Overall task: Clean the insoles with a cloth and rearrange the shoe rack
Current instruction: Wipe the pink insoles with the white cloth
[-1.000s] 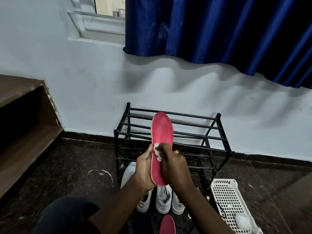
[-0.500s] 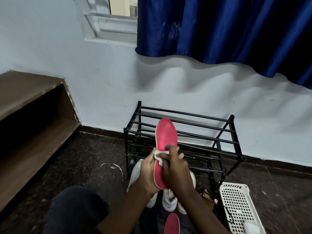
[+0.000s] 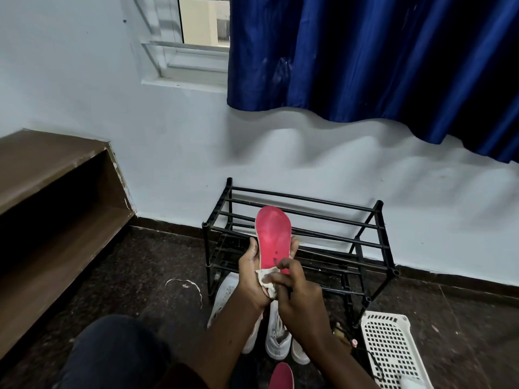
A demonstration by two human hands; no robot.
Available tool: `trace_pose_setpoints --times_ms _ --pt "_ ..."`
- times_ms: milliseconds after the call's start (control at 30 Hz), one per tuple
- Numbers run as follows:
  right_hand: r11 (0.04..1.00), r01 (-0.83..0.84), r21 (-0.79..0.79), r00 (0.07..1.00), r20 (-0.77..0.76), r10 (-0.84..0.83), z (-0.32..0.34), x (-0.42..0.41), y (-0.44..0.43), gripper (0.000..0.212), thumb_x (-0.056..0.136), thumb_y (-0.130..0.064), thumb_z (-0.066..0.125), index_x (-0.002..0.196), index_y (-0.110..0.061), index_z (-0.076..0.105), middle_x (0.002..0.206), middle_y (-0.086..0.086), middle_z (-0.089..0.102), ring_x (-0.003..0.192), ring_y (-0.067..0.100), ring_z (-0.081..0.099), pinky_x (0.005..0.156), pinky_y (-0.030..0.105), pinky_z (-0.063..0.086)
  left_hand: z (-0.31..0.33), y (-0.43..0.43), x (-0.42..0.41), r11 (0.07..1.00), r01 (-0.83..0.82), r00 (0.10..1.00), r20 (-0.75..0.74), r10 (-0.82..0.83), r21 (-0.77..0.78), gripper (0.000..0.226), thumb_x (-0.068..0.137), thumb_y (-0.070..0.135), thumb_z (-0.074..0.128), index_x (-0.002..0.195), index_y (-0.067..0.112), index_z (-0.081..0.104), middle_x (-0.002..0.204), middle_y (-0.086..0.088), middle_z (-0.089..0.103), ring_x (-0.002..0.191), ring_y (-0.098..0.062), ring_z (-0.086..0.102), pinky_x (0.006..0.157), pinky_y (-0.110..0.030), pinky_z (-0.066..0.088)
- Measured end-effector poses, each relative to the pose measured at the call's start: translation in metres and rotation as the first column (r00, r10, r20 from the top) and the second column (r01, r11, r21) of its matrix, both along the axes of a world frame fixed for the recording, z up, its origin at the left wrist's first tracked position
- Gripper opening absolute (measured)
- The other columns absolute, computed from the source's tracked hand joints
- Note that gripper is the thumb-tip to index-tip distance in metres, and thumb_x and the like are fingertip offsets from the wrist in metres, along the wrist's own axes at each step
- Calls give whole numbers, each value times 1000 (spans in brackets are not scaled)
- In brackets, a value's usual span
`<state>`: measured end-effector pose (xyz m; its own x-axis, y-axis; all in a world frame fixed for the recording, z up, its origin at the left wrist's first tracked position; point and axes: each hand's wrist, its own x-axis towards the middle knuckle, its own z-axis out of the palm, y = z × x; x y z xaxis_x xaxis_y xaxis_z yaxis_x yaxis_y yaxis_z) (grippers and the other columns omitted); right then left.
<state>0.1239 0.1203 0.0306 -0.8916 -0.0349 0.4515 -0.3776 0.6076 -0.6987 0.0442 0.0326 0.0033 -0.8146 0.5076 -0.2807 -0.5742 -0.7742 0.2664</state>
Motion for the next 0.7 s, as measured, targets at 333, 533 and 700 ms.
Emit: trace_pose_setpoints --times_ms 333,533,700 --pt "984 64 164 998 -8 -63 27 -51 5 40 86 4 51 124 -7 50 97 3 72 86 32 66 71 38 53 18 8 -1 994 83 994 -60 -88 -73 53 87 48 44 106 5 69 109 -10 60 101 -23 60 90 -33 49" --pt "999 -18 51 998 -61 21 11 -22 4 43 81 0 52 116 -25 47 88 -11 72 69 5 66 60 3 42 15 -2 -15 998 51 999 11 -51 -22 68 89 52 42 127 -4 53 119 -14 56 98 -24 62 88 -30 51" --pt "995 -81 55 994 -75 86 4 -4 12 45 79 -4 57 115 -28 43 96 -22 67 71 -1 63 63 -3 37 9 -3 -11 993 106 994 0 -106 47 73 93 59 34 136 0 41 108 -15 59 81 -27 68 72 -30 56"
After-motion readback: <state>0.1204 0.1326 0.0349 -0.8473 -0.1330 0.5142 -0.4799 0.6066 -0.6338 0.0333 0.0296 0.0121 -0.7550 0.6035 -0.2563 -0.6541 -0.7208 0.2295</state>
